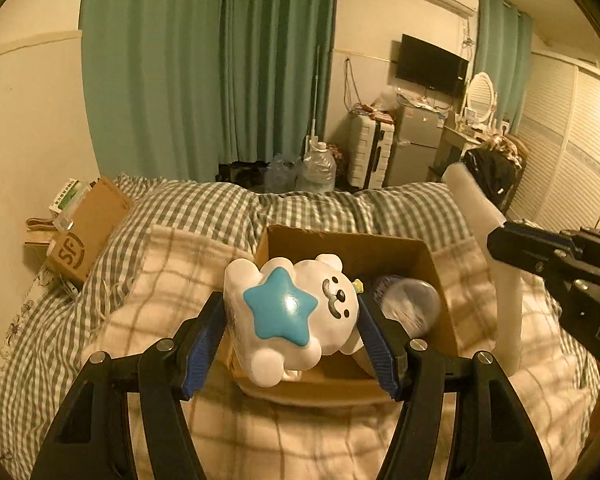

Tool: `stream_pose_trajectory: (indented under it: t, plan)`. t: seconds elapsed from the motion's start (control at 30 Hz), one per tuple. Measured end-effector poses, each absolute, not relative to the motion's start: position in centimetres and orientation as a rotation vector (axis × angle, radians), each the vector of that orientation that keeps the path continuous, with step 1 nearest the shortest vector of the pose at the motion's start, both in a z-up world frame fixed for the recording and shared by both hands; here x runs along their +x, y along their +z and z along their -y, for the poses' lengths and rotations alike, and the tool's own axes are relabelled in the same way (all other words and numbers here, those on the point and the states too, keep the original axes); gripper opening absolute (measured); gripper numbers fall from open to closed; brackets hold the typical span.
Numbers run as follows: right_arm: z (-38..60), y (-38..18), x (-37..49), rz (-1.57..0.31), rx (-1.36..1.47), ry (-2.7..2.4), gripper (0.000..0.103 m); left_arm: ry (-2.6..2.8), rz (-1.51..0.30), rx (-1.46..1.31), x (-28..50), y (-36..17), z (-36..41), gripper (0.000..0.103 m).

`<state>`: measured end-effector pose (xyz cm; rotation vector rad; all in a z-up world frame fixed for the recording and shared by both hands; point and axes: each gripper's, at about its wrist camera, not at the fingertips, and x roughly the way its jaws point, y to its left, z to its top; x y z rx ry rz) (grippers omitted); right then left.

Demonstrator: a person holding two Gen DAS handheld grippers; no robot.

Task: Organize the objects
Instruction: 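Lower tube and bear toy into the box and open both grippers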

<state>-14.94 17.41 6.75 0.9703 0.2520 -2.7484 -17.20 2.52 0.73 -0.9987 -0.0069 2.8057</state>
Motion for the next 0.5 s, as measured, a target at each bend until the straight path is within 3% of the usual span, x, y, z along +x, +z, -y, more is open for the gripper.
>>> stream_pose_trajectory:
  t: [0.5]
  plan:
    - [-16.3,-0.5,-23.7,-0.248,1.166,-2.633,0.009,2.747,-0.003,-1.101,-24.0,-5.1,-2.8,0.067]
